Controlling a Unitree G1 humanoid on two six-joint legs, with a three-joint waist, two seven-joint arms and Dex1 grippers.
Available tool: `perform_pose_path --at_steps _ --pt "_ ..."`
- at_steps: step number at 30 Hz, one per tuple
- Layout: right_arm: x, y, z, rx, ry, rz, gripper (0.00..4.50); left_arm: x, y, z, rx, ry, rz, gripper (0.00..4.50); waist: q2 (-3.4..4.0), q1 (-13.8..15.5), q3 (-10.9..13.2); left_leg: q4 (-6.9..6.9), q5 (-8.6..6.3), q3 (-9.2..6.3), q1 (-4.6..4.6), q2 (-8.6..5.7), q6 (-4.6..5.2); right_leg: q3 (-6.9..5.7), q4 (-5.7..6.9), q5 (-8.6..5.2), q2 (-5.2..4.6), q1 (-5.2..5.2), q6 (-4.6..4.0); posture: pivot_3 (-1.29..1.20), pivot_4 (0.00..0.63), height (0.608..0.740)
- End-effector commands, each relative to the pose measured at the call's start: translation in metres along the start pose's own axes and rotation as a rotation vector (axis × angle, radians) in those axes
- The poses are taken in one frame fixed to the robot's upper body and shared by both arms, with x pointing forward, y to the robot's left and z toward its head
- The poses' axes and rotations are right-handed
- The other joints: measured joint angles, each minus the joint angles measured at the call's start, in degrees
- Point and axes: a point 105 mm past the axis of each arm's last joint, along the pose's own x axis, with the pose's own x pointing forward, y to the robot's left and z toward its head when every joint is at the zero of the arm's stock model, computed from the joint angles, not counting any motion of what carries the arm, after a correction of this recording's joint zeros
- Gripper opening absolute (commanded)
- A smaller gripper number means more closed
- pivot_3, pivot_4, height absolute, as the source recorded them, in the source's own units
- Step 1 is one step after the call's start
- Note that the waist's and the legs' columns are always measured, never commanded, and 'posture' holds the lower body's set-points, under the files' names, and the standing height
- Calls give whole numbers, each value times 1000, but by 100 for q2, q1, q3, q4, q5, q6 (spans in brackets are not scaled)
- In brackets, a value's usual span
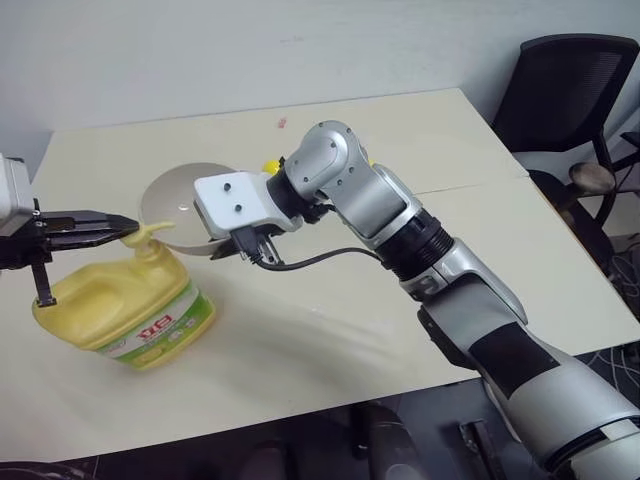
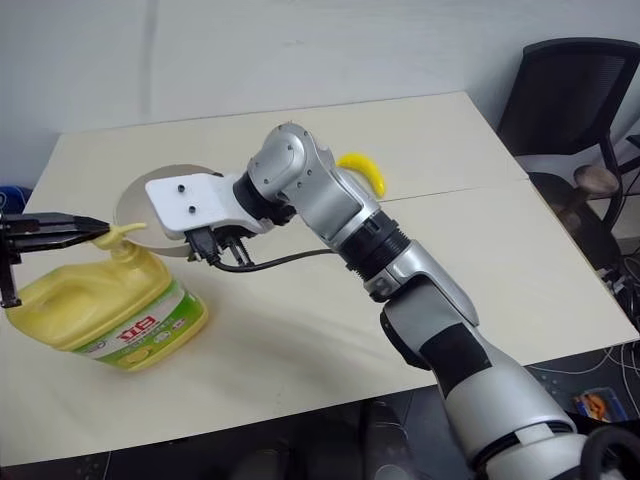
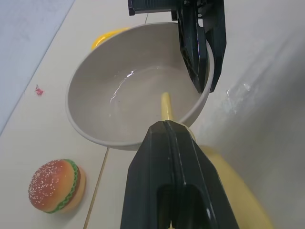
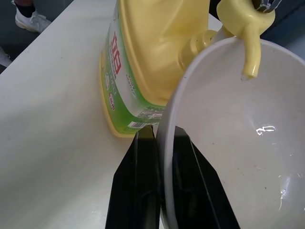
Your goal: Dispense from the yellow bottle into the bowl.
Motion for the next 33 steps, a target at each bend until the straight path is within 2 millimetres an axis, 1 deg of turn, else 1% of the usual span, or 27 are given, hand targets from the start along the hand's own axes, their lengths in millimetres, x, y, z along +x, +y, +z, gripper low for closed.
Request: perform_pose_path --at_steps 1,9,11,13,16,18,19,22,23,25,27,28,30,33 --pt "-4 -6 28 -93 -59 -24 0 25 -40 -66 -201 218 -189 10 14 12 -10 0 0 0 1 0 0 1 1 0 0 0 0 0 150 740" --pt "-3 -7 30 -96 -66 -21 0 25 -46 -78 -226 249 -194 10 58 34 -39 -3 -1 -2 10 0 1 11 6 0 1 0 0 0 150 740" --pt "-3 -6 30 -95 -68 -21 0 25 -46 -77 -222 244 -189 10 63 34 -42 -3 -1 -2 12 1 1 11 6 0 1 0 -1 0 150 740" --pt "-3 -6 30 -95 -68 -20 0 26 -41 -71 -224 220 -170 10 65 35 -44 -3 -1 -2 12 1 1 11 7 -1 1 0 -1 0 150 740" --pt "-3 -6 29 -97 -66 -22 0 24 -29 -52 -213 162 -131 10 65 41 -44 -3 -1 -2 12 1 1 12 8 -1 1 0 -1 0 150 740" --pt "-4 -6 28 -97 -67 -26 0 22 -18 -34 -201 112 -104 10 64 58 -43 -2 -1 -2 10 1 1 12 8 -1 1 0 -1 0 150 740" --pt "-5 -6 27 -96 -67 -28 0 20 -13 -23 -200 79 -89 10 62 69 -44 -1 0 -2 8 1 1 11 8 -1 2 -2 -1 0 150 740" --pt "-10 -3 21 -81 -66 -37 0 10 7 23 -190 -54 -39 10 37 101 -33 0 -1 -5 -3 0 1 9 7 -1 2 -9 -1 0 150 740" --pt "-13 -1 17 -74 -64 -39 0 6 10 35 -184 -88 -33 10 20 102 -24 1 -1 -6 -13 1 1 8 7 -1 3 -17 -1 0 150 740" --pt "-18 5 8 -57 -55 -44 0 0 12 51 -184 -131 -32 10 -22 99 -4 2 -1 -8 -28 3 1 -4 4 -1 5 -24 -1 0 150 740" --pt "-25 10 -2 -34 -42 -61 0 -7 13 63 -210 -168 -40 10 -40 96 2 2 -2 -8 -38 4 -1 -21 -4 -1 5 -25 -1 0 150 740" --pt "-28 13 -7 -20 -35 -69 0 -11 12 70 -239 -195 -57 185 -43 98 5 2 -2 -7 -44 4 -1 -31 -11 -1 3 -25 -1 0 150 740" --pt "-41 25 -26 25 -5 -92 0 -14 3 78 -249 -198 -102 577 -47 97 7 4 -2 -7 -61 3 -1 -50 -21 -1 3 -26 -1 0 150 740" --pt "-65 64 -76 132 102 -130 0 -11 -11 78 -236 -158 -137 1486 -47 173 8 10 -2 -30 -85 4 -1 -80 -31 -1 -1 -27 -1 0 150 740"
